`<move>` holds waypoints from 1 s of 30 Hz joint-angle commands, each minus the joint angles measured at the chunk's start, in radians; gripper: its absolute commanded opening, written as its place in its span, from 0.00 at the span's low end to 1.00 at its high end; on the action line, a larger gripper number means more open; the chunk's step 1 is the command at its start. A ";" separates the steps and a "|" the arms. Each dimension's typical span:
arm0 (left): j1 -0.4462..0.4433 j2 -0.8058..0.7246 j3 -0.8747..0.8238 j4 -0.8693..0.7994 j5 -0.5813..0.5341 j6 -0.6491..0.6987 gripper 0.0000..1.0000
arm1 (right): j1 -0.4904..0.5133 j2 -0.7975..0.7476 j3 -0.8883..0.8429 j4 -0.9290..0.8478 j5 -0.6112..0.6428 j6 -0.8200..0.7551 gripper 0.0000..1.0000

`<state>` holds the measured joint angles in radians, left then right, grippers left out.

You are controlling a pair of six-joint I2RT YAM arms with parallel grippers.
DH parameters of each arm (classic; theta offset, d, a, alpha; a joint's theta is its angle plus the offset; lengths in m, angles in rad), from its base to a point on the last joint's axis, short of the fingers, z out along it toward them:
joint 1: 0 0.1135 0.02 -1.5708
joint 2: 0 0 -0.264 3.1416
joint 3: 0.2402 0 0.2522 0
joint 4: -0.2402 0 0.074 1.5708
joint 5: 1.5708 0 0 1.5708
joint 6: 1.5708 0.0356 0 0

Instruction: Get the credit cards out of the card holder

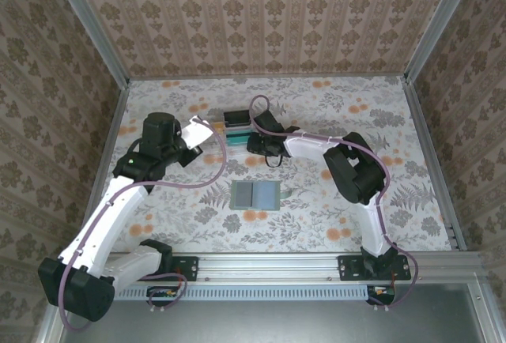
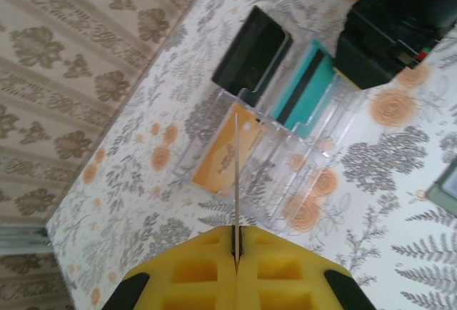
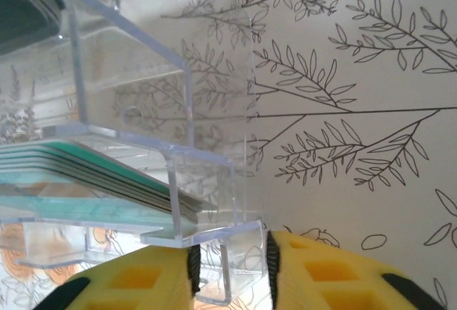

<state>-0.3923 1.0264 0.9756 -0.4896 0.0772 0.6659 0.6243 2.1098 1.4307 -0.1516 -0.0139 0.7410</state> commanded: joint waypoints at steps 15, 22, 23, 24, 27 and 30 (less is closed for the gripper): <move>0.021 0.236 0.139 -0.135 0.059 0.437 0.00 | -0.032 -0.448 -0.225 -0.054 -0.129 -0.121 0.65; 0.023 0.373 0.181 -0.072 -0.024 0.609 0.00 | -0.100 -0.632 -0.334 -0.091 -0.145 -0.125 0.84; 0.023 0.390 0.184 -0.050 -0.034 0.625 0.00 | -0.112 -0.659 -0.347 -0.097 -0.148 -0.127 0.88; 0.023 0.408 0.186 -0.037 -0.039 0.643 0.00 | -0.123 -0.683 -0.359 -0.101 -0.148 -0.130 0.92; 0.021 0.462 0.214 -0.016 -0.054 0.652 0.00 | -0.149 -0.746 -0.388 -0.115 -0.141 -0.132 1.00; 0.021 0.512 0.248 -0.009 -0.050 0.640 0.00 | -0.168 -0.773 -0.402 -0.127 -0.137 -0.132 1.00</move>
<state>-0.3779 1.5135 1.1713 -0.5285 0.0387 1.2675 0.4675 1.3758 1.0473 -0.2405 -0.1432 0.6228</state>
